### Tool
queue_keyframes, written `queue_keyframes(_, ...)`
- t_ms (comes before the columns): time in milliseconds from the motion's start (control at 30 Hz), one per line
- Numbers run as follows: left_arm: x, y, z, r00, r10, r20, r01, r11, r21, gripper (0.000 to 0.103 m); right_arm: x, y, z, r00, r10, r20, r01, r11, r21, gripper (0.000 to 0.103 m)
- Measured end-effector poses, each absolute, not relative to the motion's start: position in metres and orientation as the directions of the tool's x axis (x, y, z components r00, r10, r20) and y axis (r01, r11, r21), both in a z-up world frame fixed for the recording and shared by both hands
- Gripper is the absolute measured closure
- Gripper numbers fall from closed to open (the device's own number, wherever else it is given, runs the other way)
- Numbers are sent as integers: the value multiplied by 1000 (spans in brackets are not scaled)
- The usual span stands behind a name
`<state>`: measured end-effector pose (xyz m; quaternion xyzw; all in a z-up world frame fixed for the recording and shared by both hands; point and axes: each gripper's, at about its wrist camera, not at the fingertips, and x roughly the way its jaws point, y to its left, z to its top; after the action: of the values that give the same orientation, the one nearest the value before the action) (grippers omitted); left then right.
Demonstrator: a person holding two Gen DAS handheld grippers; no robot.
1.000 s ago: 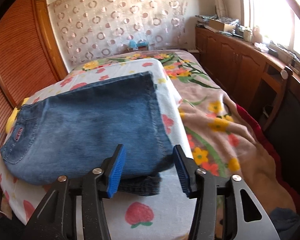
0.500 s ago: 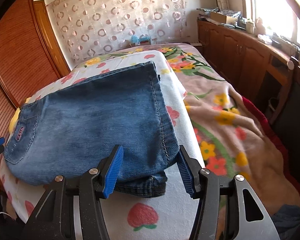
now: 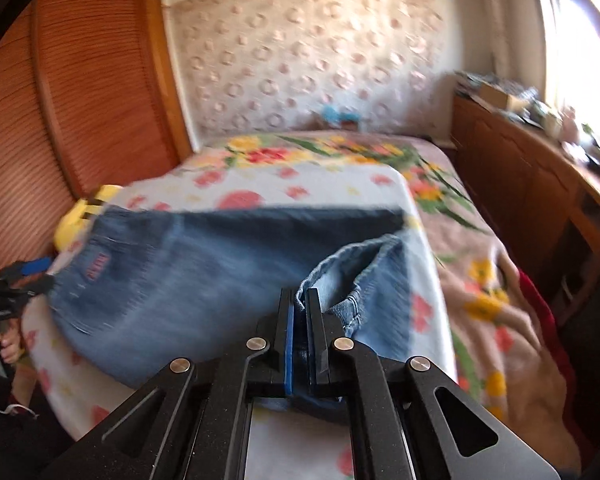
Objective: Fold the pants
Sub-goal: 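Grasp the jeans edge with the right gripper and fold it toward the left gripper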
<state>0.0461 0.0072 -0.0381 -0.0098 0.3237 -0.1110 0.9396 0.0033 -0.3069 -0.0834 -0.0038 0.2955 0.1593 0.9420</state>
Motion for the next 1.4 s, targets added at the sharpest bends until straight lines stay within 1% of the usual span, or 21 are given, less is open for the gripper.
queue_keyframes(300,40,27,-33,780,-192,-596,166,981,-99,22,6,-234,-43,735,473,-486,-509,858,64,99)
queue_keyframes(467,36,40,-33,786,-174,-593,140,985,-104,22,4,-189,-23,677,576,-458,-623,780,60,99)
queue_keyframes(633,33,50,-34,788,-164,-593,122,986,-111,22,0,-160,-20,624,622,-473,-687,725,48,99)
queue_keyframes(767,33,53,-34,789,-165,-592,119,986,-116,22,18,-160,-29,617,606,-502,-678,733,52,99)
queue_keyframes(800,32,53,-34,789,-166,-592,119,986,-117,22,25,-164,-30,612,603,-511,-676,735,57,94)
queue_keyframes(833,33,52,-35,787,-169,-593,123,985,-119,22,26,-163,-30,603,603,-522,-677,733,65,83)
queue_keyframes(900,34,51,-36,784,-175,-596,127,984,-122,22,32,-164,-27,588,602,-540,-670,737,91,74)
queue_keyframes(1067,39,36,-39,772,-202,-603,162,979,-121,22,37,-162,-15,609,584,-536,-653,753,78,68)
queue_keyframes(1233,55,15,-39,755,-237,-611,212,971,-114,22,35,-178,-22,668,508,-543,-590,807,28,55)
queue_keyframes(1300,65,7,-39,747,-258,-613,235,965,-120,23,35,-182,-30,695,463,-551,-554,832,0,54)
queue_keyframes(1400,83,-7,-38,738,-284,-612,272,955,-116,22,43,-193,-44,709,408,-575,-501,865,-4,53)
